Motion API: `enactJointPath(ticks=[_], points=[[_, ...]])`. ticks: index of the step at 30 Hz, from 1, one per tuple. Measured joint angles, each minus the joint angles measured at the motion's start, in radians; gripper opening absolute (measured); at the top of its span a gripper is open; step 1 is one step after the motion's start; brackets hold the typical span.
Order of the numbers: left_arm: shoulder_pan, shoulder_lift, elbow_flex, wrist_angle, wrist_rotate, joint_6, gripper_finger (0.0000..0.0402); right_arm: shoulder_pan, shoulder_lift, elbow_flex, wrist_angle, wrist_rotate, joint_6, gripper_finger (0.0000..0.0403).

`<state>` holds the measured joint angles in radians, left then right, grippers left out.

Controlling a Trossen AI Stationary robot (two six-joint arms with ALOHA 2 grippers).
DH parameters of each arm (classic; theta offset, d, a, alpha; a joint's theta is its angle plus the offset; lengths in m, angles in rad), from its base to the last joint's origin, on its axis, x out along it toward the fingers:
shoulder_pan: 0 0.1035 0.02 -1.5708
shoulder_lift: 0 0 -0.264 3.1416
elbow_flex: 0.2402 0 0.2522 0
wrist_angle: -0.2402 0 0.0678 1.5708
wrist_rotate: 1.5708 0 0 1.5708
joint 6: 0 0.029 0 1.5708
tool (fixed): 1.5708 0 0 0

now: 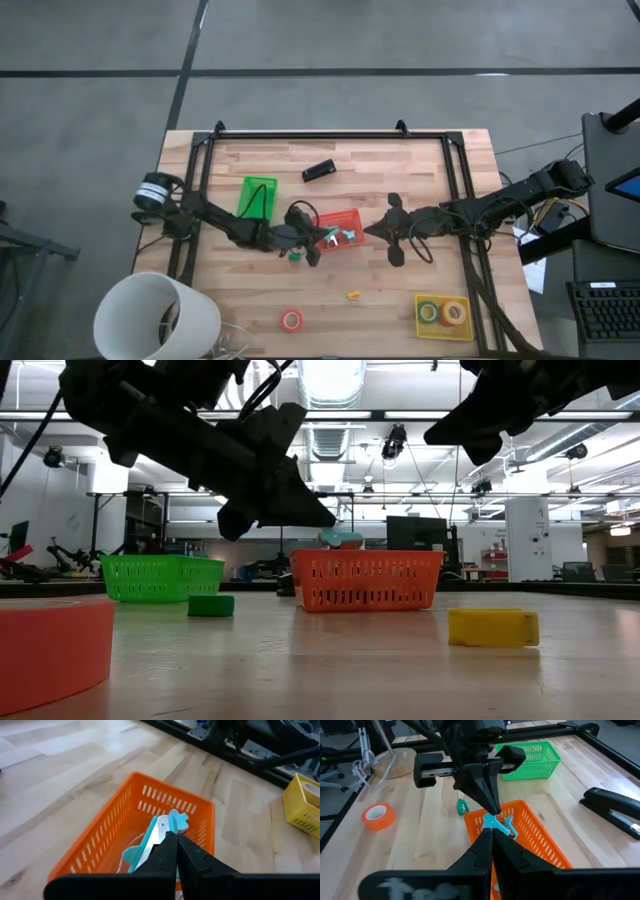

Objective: Pick and place Stapler, Stapler remover, tape
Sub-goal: Put the blue staple remover into the orange bin, then put the orange tape into the yellow bin

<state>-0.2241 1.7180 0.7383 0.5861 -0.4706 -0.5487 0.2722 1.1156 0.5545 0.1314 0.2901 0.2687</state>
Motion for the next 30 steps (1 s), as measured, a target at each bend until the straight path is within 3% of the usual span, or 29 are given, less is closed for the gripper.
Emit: enactJointPath(ticks=[5, 11, 16, 19, 21, 26, 30], points=[[-0.001, -0.001, 0.006, 0.0, 0.009, 0.034, 0.002, 0.0, 0.0, 0.0, 0.002, 0.0, 0.0, 0.0008], [-0.005, -0.003, 0.02, -0.002, 0.056, 0.065, 0.0088, 0.0, 0.0, 0.0, 0.003, 0.0, 0.0, 0.0008], [-0.012, -0.076, 0.012, -0.016, 0.288, 0.098, 0.0137, 0.0, 0.0, 0.0, 0.001, 0.0, 0.003, 0.0008], [-0.041, -0.152, 0.011, -0.118, 0.465, 0.139, 0.0148, 0.0, 0.0, -0.002, 0.001, 0.0, 0.007, 0.0008], [-0.072, -0.204, 0.011, -0.214, 0.52, 0.136, 0.0148, 0.0, 0.0, -0.005, -0.001, -0.001, 0.008, 0.0008], [-0.177, -0.304, 0.011, -0.456, 0.52, 0.153, 0.0142, 0.0, 0.0, -0.007, 0.0, -0.001, 0.008, 0.0008], [-0.248, -0.33, 0.009, -0.565, 0.484, 0.075, 0.014, 0.0, 0.0, -0.008, 0.005, 0.0, 0.008, 0.0008]])
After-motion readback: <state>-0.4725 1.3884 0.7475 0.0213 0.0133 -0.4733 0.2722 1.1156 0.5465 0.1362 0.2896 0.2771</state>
